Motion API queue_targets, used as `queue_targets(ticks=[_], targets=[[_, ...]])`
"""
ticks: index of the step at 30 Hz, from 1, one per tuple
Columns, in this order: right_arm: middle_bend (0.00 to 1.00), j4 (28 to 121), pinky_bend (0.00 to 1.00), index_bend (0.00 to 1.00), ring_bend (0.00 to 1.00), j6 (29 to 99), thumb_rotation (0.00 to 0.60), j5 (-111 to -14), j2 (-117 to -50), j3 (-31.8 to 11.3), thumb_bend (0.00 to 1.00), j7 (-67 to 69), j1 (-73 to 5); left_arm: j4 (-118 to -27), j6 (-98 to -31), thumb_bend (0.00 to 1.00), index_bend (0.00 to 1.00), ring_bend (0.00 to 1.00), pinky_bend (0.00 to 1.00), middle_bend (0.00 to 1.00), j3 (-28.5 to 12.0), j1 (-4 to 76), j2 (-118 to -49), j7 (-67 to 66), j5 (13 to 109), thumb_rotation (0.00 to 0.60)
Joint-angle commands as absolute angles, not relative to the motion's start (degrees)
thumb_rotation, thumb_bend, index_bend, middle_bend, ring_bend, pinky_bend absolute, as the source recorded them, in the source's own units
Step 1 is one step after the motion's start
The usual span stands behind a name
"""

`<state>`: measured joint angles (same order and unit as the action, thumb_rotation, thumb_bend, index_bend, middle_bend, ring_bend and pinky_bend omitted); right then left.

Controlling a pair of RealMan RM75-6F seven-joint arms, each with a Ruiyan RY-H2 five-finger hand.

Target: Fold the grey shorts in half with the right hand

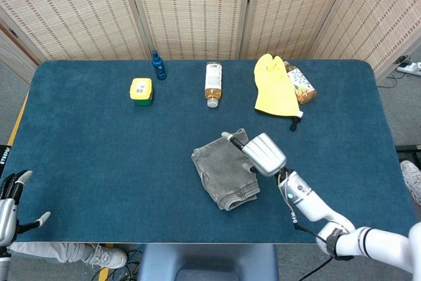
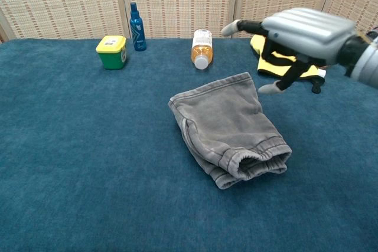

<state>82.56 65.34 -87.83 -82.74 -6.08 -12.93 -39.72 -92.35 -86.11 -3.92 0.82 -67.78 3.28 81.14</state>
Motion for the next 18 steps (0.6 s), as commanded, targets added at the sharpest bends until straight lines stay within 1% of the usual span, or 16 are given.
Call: queue_targets(ticks=[1, 5, 6, 8, 9, 10, 11, 12, 13, 14, 15, 16, 18], targets=[[0.91, 87.8, 0.98, 0.11, 0.95, 69.2, 0.6, -85.3, -77.0, -5.2, 0.24, -16.9, -35.0, -92.6, -85.8, 0.17, 0.14, 0.06, 0.28, 0.12, -4.1, 1.3, -68.0, 2.9, 81.4, 0.6], [0.88, 91.4, 0.98, 0.16, 0.93, 73.6, 0.6, -84.1, -72.3, -3.9, 0.3, -18.0, -30.2, -92.9, -85.2, 0.17, 0.14, 0.06, 0.28, 0.12, -4.2, 2.0, -68.4, 2.1, 81.8, 0.6], [0.85, 92.0, 0.97, 0.16, 0.9, 74.7, 0.6, -83.7, -71.5, -3.7, 0.31, -17.9, -29.0, -93.1, -85.1, 0.17, 0.14, 0.06, 0.28, 0.12, -4.2, 2.1, -68.5, 1.9, 81.9, 0.6], [0.68, 93.1, 0.92, 0.16, 0.75, 77.3, 0.6, -82.9, -69.8, -2.9, 0.31, -17.2, -26.2, -93.5, -84.8, 0.17, 0.14, 0.06, 0.28, 0.12, -4.1, 2.5, -68.7, 1.4, 82.1, 0.6], [0.59, 93.5, 0.86, 0.16, 0.66, 78.2, 0.6, -82.6, -69.1, -2.6, 0.31, -16.8, -25.0, -93.6, -84.8, 0.17, 0.14, 0.06, 0.28, 0.12, -4.1, 2.6, -68.8, 1.2, 82.2, 0.6], [0.48, 93.8, 0.77, 0.16, 0.54, 79.3, 0.6, -82.6, -68.3, -2.0, 0.32, -16.0, -23.5, -93.9, -84.7, 0.17, 0.14, 0.06, 0.28, 0.12, -4.1, 2.8, -68.8, 0.9, 82.4, 0.6], [0.43, 93.9, 0.7, 0.16, 0.47, 80.1, 0.6, -82.7, -67.6, -1.5, 0.32, -15.3, -22.5, -94.1, -84.6, 0.17, 0.14, 0.06, 0.28, 0.12, -4.1, 2.9, -68.8, 0.6, 82.4, 0.6], [0.34, 93.9, 0.58, 0.16, 0.37, 80.6, 0.6, -82.8, -67.0, -1.0, 0.32, -14.4, -21.5, -94.3, -84.6, 0.17, 0.14, 0.06, 0.28, 0.12, -4.1, 3.0, -68.8, 0.4, 82.5, 0.6], [0.28, 94.0, 0.48, 0.16, 0.29, 81.2, 0.6, -82.8, -66.1, -0.2, 0.32, -13.4, -20.3, -94.6, -84.5, 0.17, 0.14, 0.06, 0.28, 0.12, -4.1, 3.1, -68.7, 0.0, 82.5, 0.6], [0.24, 94.1, 0.42, 0.16, 0.24, 81.4, 0.6, -82.9, -65.5, 0.4, 0.32, -12.6, -19.4, -95.0, -84.4, 0.17, 0.14, 0.06, 0.28, 0.12, -4.1, 3.2, -68.6, -0.3, 82.5, 0.6], [0.18, 94.2, 0.33, 0.16, 0.15, 81.6, 0.6, -83.1, -64.9, 1.0, 0.33, -11.9, -18.7, -95.4, -84.3, 0.17, 0.14, 0.06, 0.28, 0.12, -4.1, 3.3, -68.4, -0.6, 82.5, 0.6], [0.14, 94.4, 0.28, 0.16, 0.09, 81.8, 0.6, -83.2, -64.3, 1.5, 0.34, -11.3, -17.9, -95.9, -84.3, 0.17, 0.14, 0.06, 0.28, 0.12, -4.0, 3.4, -68.3, -0.9, 82.7, 0.6], [0.11, 94.7, 0.24, 0.14, 0.05, 82.8, 0.6, -83.2, -63.5, 2.4, 0.36, -10.2, -16.0, -96.7, -84.3, 0.17, 0.14, 0.06, 0.28, 0.12, -3.9, 3.5, -68.1, -1.6, 83.0, 0.6]])
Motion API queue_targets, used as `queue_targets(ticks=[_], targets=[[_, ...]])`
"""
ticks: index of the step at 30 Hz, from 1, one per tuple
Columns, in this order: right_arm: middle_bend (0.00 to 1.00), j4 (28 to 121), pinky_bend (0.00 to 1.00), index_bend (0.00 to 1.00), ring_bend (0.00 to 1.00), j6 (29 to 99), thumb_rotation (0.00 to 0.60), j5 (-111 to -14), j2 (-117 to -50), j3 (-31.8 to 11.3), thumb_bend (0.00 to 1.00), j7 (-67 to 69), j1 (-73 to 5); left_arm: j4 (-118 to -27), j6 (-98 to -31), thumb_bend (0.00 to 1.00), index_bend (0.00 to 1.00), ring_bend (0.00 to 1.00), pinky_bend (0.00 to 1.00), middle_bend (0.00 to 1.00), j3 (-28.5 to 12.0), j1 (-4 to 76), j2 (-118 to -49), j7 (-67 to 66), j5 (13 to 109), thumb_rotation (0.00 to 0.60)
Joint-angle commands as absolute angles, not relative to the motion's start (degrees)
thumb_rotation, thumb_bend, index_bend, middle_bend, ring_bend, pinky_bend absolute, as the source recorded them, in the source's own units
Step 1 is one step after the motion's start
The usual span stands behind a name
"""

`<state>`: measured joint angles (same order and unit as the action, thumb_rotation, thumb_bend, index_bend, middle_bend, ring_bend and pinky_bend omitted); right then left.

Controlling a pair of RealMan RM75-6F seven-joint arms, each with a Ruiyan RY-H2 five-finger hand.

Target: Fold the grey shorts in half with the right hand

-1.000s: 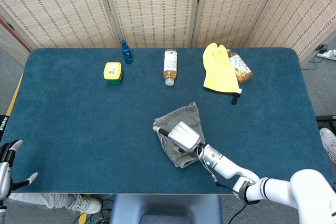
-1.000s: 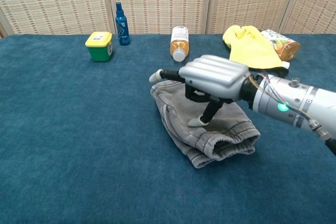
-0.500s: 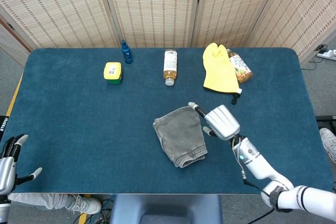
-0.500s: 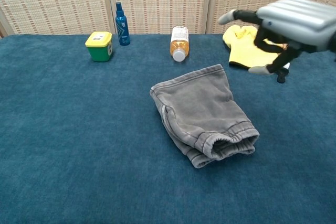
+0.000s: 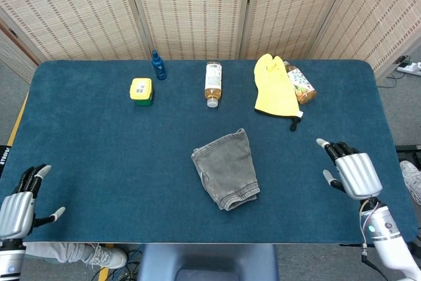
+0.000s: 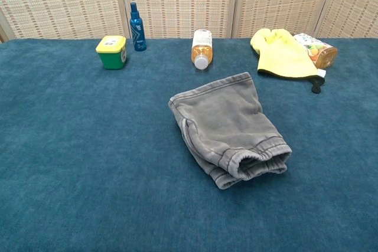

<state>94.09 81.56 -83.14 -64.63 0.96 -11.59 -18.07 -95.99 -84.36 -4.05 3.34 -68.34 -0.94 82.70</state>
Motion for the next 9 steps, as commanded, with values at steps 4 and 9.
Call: queue_targets(ticks=[4, 9], targets=[[0.1, 95.1, 0.22, 0.12, 0.04, 84.6, 0.6, -83.3, -62.3, 3.4, 0.36, -8.4, -12.9, -97.8, -84.1, 0.17, 0.14, 0.06, 0.28, 0.12, -3.8, 3.9, -68.0, -2.6, 83.2, 0.6], [0.11, 94.8, 0.21, 0.12, 0.04, 86.4, 0.6, -83.9, -62.2, 3.8, 0.36, -7.8, -10.2, -98.4, -84.3, 0.17, 0.14, 0.06, 0.28, 0.12, -4.0, 4.1, -68.3, -3.2, 83.2, 0.6]])
